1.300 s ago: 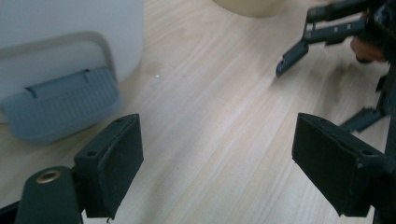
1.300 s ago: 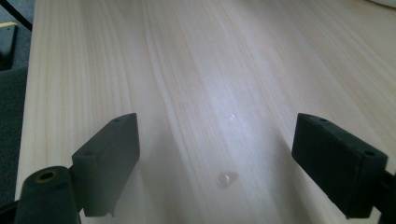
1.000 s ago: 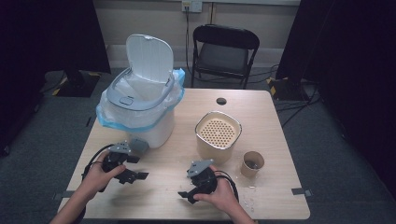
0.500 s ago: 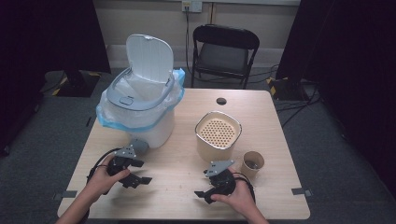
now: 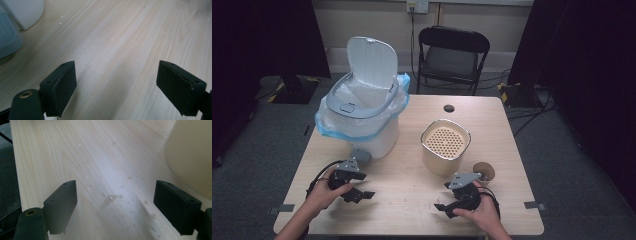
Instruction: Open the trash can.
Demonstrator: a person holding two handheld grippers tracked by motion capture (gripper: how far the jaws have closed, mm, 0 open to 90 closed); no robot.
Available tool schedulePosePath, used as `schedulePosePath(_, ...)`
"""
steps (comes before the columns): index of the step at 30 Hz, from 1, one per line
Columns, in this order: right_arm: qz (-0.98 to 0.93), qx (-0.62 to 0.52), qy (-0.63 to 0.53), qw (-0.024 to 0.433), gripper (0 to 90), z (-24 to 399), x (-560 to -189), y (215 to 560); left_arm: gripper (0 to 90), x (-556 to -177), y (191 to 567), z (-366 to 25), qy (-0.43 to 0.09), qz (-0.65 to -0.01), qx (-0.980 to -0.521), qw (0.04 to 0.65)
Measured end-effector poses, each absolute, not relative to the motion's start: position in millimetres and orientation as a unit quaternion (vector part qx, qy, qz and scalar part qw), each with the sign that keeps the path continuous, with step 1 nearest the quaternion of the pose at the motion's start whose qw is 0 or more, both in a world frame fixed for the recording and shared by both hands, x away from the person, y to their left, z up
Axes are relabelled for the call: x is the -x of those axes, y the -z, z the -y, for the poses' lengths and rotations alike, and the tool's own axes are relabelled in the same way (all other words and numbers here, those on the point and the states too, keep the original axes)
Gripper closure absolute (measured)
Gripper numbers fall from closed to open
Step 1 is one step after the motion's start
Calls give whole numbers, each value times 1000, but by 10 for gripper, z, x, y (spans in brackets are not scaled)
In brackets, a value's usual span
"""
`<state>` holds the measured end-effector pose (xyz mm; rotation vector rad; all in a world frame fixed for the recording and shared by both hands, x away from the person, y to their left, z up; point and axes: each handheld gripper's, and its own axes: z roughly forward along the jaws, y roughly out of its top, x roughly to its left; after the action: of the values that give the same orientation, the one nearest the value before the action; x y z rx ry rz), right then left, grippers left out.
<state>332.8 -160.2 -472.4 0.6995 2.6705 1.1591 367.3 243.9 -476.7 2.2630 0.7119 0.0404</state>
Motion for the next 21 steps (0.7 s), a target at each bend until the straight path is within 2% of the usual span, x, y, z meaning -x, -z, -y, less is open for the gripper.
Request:
schedulePosePath(11, -887, -249, -380, 85, 196, 1854, -3248, 4698, 154, -3622, 4887, -2408, -19, -262, -893, 366)
schedulePosePath(21, -883, -259, -381, 91, 205, 2014, -3178, 4685, 152, -3588, 4937, -2418, -56, -234, -896, 372)
